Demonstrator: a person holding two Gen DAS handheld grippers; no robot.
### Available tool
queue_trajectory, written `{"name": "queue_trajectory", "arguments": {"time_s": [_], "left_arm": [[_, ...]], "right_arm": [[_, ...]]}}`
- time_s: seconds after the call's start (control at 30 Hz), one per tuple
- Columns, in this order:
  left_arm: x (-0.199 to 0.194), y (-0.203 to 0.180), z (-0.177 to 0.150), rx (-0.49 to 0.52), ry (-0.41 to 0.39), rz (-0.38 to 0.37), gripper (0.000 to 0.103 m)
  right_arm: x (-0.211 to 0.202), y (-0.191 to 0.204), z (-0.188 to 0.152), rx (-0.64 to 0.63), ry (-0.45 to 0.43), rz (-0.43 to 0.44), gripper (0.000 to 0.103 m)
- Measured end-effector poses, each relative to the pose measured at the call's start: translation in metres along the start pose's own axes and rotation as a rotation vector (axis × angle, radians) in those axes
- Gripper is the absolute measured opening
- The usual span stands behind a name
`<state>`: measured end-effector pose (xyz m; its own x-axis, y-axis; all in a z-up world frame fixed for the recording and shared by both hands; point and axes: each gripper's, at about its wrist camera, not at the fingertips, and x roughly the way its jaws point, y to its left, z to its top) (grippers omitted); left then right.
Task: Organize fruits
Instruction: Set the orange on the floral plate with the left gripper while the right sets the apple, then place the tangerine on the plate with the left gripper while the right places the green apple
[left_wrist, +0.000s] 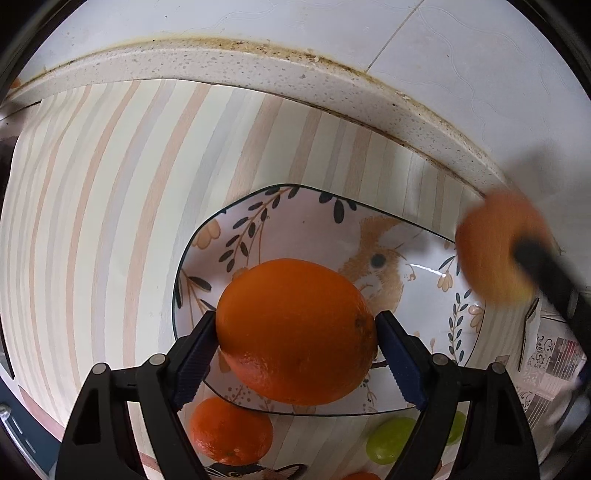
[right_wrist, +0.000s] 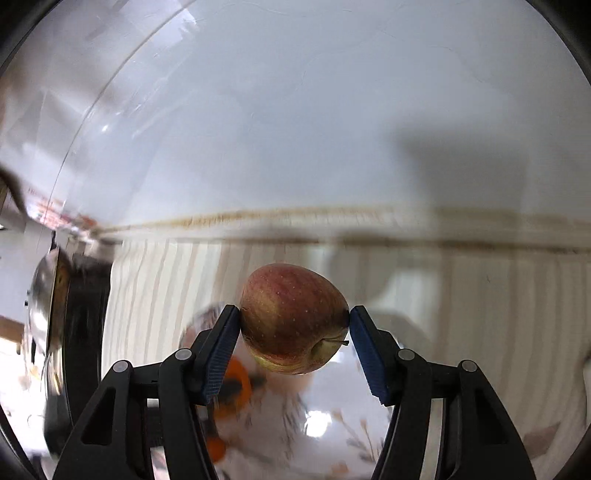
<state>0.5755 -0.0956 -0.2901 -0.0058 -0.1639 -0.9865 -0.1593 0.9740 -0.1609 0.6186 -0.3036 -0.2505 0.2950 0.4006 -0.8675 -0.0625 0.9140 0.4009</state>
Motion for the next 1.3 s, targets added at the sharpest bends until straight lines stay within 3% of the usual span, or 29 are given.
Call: {"name": "queue_trajectory", "arguments": {"time_s": [0.3,0.53,0.57,0.6,0.7,0.9,1.17,1.3], "left_arm": [[0.002,-0.001,0.003,0.032,0.008,0.001,0.085],[-0.019,-0.013,0.008,0.074,-0.047,0.018,0.086],[-0.024,-0.015,0.009,0.076,-0.058,0.023,0.088],[-0.027,-0.016,0.009,0.076,-0.064,0.022,0.090],[-0.040,-0.018,0.006,0.074,-0.083,0.021,0.091],[-0.066,-0.013,-0.021,0.106,-0.138,0.069,0.091],[-0.099,-0.001,-0.074,0.155,-0.209,0.097,0.091],[-0.097,0.013,-0.103,0.179,-0.199,0.122,0.091]], "right_arm": [[0.027,-0.005,-0.041,0.006,0.081,0.005,0.064],[0.038,-0.009,-0.052,0.022,0.120,0.014,0.066],[0.037,-0.008,-0.052,0.023,0.118,0.011,0.071],[0.034,-0.007,-0.051,0.021,0.114,0.002,0.082],[0.024,0.000,-0.049,0.009,0.104,-0.041,0.090],[-0.014,0.017,-0.058,-0.038,0.051,-0.161,0.092],[-0.067,0.030,-0.100,0.018,-0.003,-0.169,0.092],[-0.074,0.024,-0.140,0.089,0.015,-0.168,0.092]]}}
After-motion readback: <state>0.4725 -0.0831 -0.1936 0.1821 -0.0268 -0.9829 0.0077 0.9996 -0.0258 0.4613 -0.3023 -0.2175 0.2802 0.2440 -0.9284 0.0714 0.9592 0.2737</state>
